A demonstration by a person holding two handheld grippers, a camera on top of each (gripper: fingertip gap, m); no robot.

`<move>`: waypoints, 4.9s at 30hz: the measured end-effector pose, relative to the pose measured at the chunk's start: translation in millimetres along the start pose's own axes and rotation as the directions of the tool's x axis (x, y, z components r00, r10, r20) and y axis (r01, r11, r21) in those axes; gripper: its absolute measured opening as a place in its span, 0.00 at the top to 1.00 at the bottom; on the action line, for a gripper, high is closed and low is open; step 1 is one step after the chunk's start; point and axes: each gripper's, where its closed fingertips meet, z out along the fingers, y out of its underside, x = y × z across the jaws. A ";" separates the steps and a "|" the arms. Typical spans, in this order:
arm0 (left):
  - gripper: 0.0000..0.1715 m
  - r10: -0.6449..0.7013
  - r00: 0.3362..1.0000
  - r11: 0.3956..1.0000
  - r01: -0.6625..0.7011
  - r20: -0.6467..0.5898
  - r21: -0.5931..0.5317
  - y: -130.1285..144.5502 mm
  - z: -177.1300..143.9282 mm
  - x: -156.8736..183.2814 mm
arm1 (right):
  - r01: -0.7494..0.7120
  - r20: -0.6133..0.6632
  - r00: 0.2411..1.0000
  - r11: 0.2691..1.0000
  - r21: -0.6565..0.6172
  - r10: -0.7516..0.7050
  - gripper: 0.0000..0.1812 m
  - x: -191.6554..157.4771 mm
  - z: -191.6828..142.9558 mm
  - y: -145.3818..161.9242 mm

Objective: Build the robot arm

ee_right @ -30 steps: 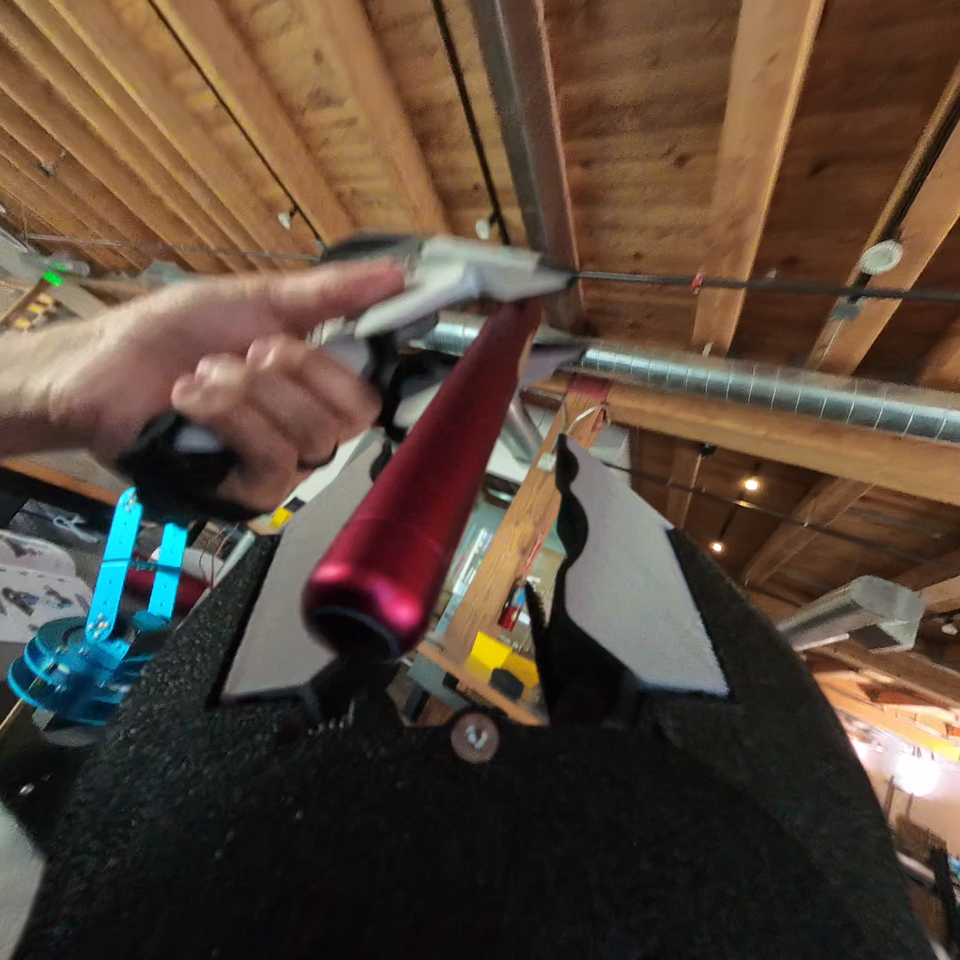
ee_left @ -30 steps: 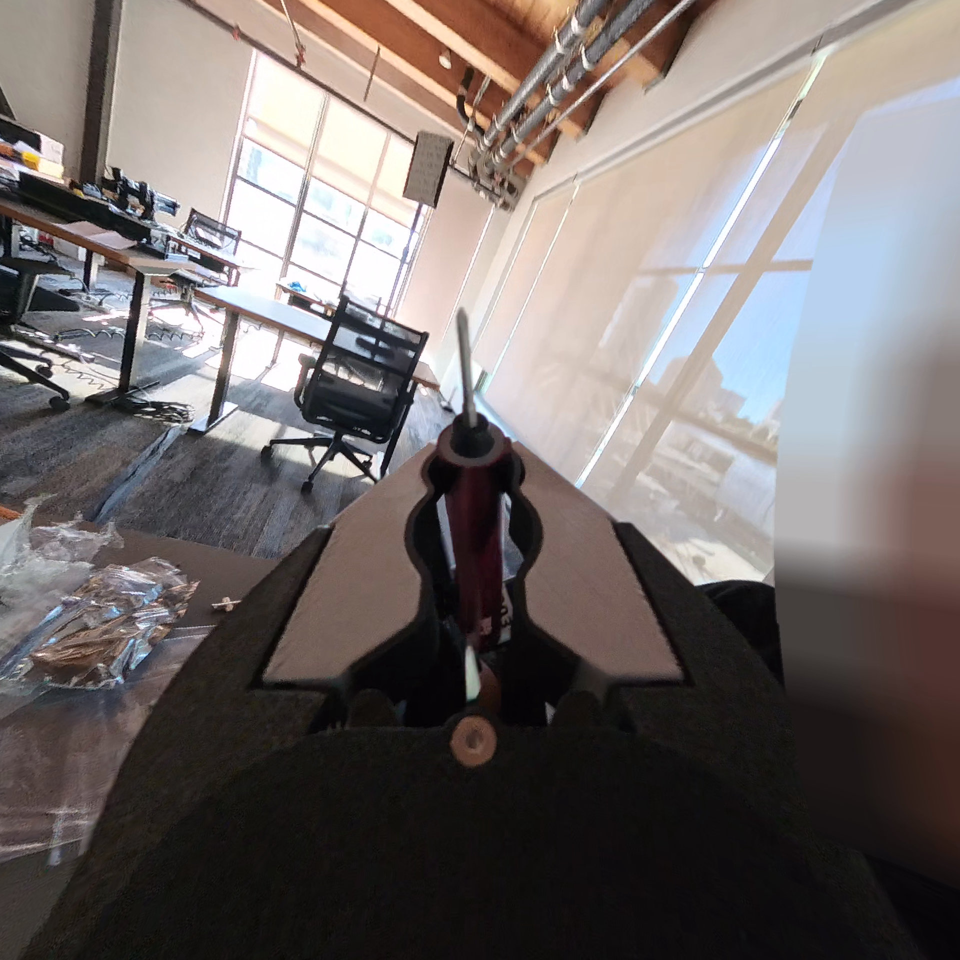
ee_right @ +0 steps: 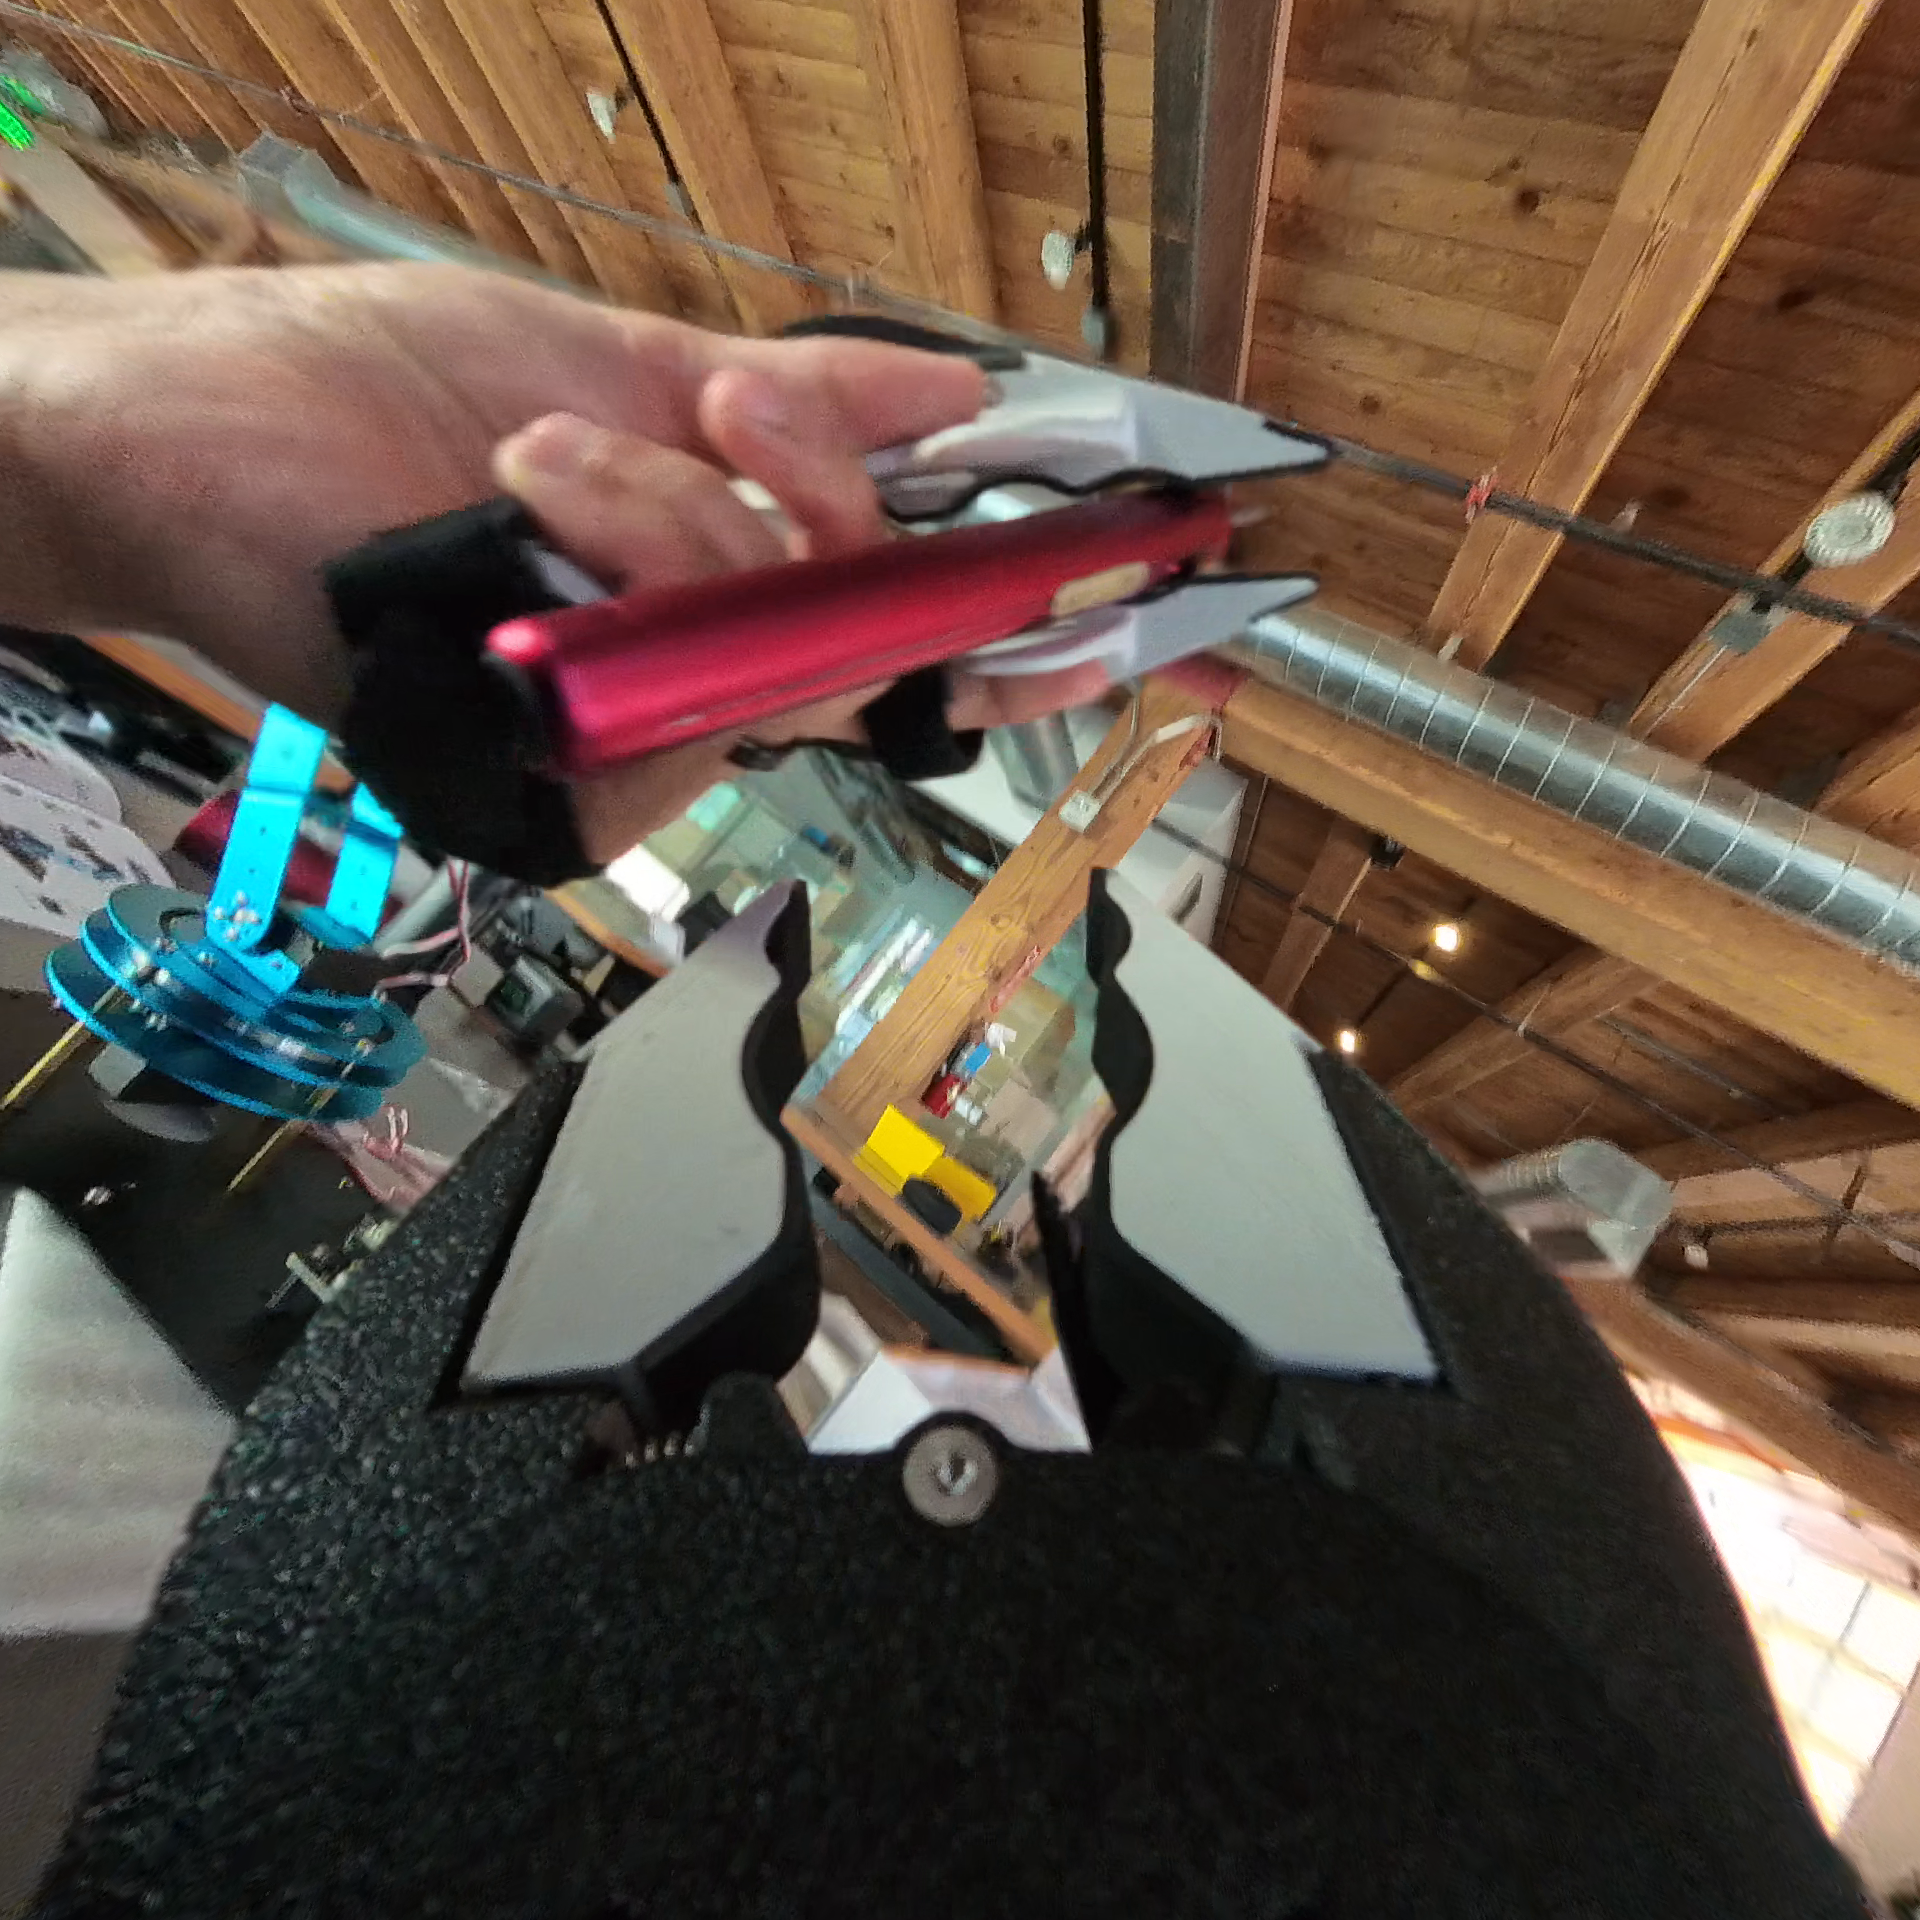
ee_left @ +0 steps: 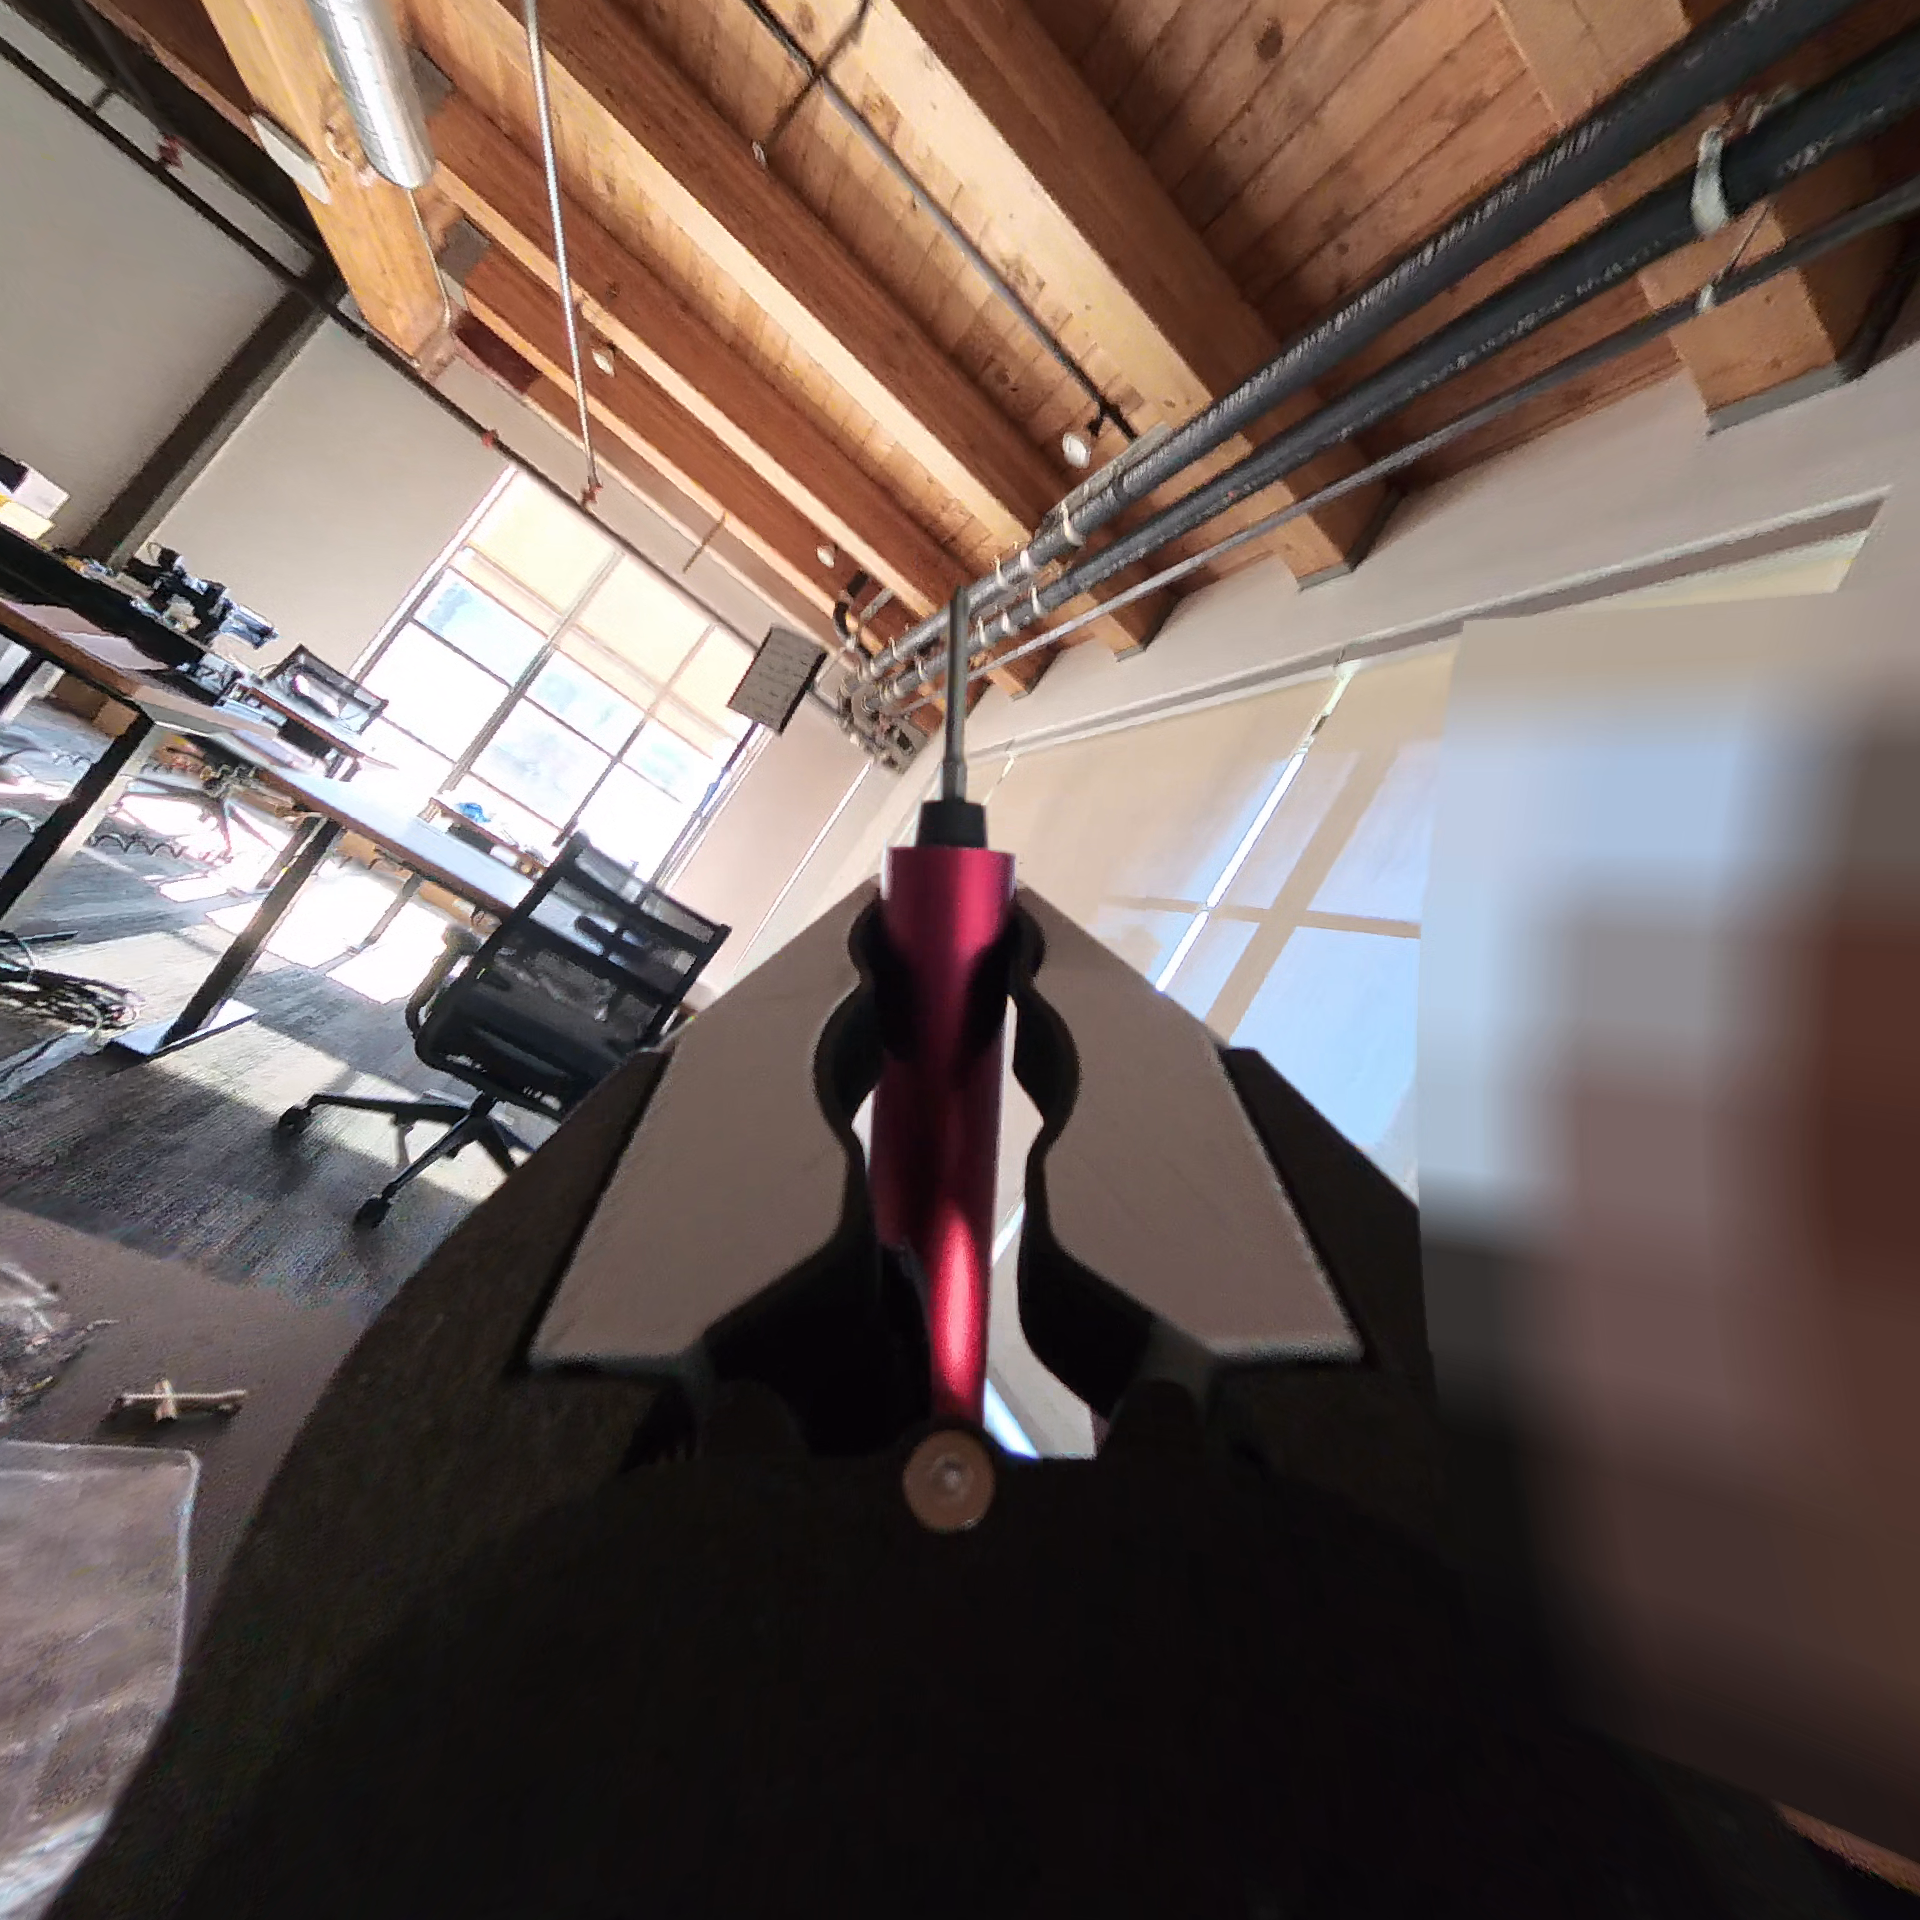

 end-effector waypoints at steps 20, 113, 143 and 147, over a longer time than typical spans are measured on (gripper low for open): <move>0.92 0.620 0.772 0.658 -0.607 -0.137 -0.445 18.0 124.6 157.3 | -0.023 -0.187 0.964 0.759 0.650 0.190 0.79 134.8 10.5 -204.7; 0.85 -0.125 0.978 0.989 0.109 0.168 0.099 103.0 -196.8 -44.2 | -0.527 0.564 0.639 0.832 -0.174 0.523 0.89 -115.9 -34.1 -2.1; 0.89 -0.289 0.945 0.947 0.259 0.156 0.189 121.2 -187.7 -55.8 | -0.401 0.586 0.655 0.877 -0.265 0.477 0.88 -139.7 -37.5 17.1; 0.89 -0.270 0.951 0.953 0.240 0.153 0.186 120.8 -185.9 -53.4 | -0.401 0.592 0.650 0.877 -0.266 0.477 0.88 -138.5 -37.4 15.7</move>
